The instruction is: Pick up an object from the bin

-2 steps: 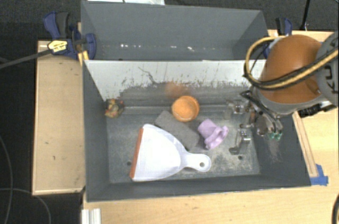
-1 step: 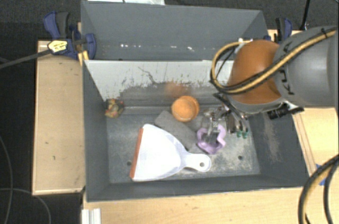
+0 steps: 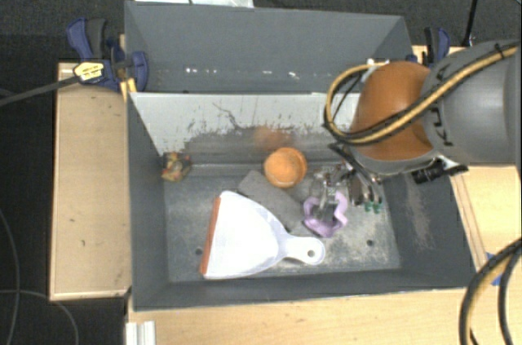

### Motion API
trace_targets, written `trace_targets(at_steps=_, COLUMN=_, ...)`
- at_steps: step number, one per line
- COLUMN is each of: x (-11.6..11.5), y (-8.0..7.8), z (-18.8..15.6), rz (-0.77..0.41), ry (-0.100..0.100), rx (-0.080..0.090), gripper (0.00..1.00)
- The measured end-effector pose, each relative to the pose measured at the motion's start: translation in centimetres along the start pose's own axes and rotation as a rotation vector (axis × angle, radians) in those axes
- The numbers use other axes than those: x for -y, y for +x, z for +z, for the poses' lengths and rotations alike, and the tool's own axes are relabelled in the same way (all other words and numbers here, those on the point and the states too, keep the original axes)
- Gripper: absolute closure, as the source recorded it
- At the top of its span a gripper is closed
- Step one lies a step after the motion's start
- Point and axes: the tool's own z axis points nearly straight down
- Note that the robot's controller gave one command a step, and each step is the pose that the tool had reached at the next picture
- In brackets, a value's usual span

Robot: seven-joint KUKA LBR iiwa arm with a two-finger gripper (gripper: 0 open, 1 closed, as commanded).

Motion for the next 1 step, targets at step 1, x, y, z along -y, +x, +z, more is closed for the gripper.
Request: trace_targets(at_steps=1, x=1.16, y=0.77, z=-12.59, rz=-0.001, ry=0.0, rx=0.001, gripper=1.0)
